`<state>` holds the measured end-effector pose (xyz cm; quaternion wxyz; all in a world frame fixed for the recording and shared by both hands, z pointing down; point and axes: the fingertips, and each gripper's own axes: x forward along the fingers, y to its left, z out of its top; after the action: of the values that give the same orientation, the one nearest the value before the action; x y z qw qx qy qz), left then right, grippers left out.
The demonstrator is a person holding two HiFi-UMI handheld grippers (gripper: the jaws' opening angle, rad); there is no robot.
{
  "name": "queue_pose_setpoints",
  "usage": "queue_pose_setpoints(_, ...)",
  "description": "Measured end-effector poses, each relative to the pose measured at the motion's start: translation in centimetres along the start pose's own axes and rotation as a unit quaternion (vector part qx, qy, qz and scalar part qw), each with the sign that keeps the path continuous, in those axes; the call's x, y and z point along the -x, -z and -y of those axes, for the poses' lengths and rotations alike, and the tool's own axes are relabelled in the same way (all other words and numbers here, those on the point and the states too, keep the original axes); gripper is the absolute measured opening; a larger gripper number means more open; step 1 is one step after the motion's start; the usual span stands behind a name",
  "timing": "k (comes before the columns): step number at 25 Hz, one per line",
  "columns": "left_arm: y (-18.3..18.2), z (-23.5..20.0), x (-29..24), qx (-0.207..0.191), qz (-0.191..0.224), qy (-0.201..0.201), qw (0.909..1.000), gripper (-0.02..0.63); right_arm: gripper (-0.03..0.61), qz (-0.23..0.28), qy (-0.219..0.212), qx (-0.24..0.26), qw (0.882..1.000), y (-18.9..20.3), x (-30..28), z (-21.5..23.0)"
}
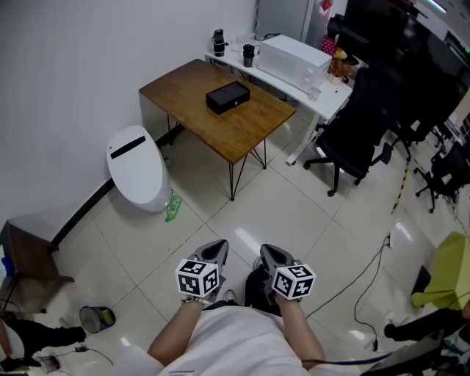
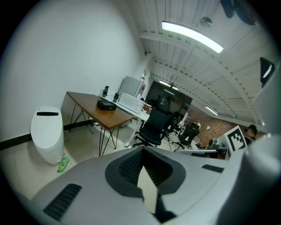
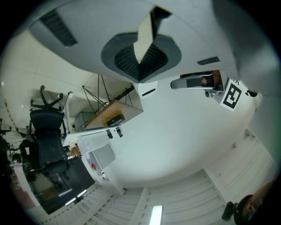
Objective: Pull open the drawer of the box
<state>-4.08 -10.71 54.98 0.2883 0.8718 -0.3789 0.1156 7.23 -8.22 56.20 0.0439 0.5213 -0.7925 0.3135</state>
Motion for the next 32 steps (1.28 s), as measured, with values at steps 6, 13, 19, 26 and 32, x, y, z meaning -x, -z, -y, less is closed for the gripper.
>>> queue_pose_setpoints(6,-2.6,-2.1,-1.5,0.007,0.016,-0.03,0.9994,0.002,-0.012,-0.003,-0.036,0.012,0.999,-3.1,-3.9,0.5)
queue_pose_setpoints(13,-6.2,-3.6,-4.9,0.011,0.032,-0.058,0.9977,0.002,-0.012,-0.006,-0.062,0.02,0.998,-7.4,-7.7,3.2)
queue_pose_setpoints(19,-9.1,-3.8,-8.1,0.013,0.043,-0.075,0.9961,0.002,-0.012,-0.012,-0.086,0.03,0.996,-10.9,-10.3,5.0)
queue_pose_setpoints(26,-11.0,-3.5,-11.1,0.015,0.049,-0.091,0.9945,0.002,-0.012,-0.022,-0.107,0.034,0.993,-13.2,-12.0,7.5)
queue_pose_setpoints(32,-12.1,-2.6,-14.1,0.009,0.045,-0.096,0.9943,0.002,-0.012,-0.025,-0.121,0.035,0.992,-14.8,-12.5,9.7)
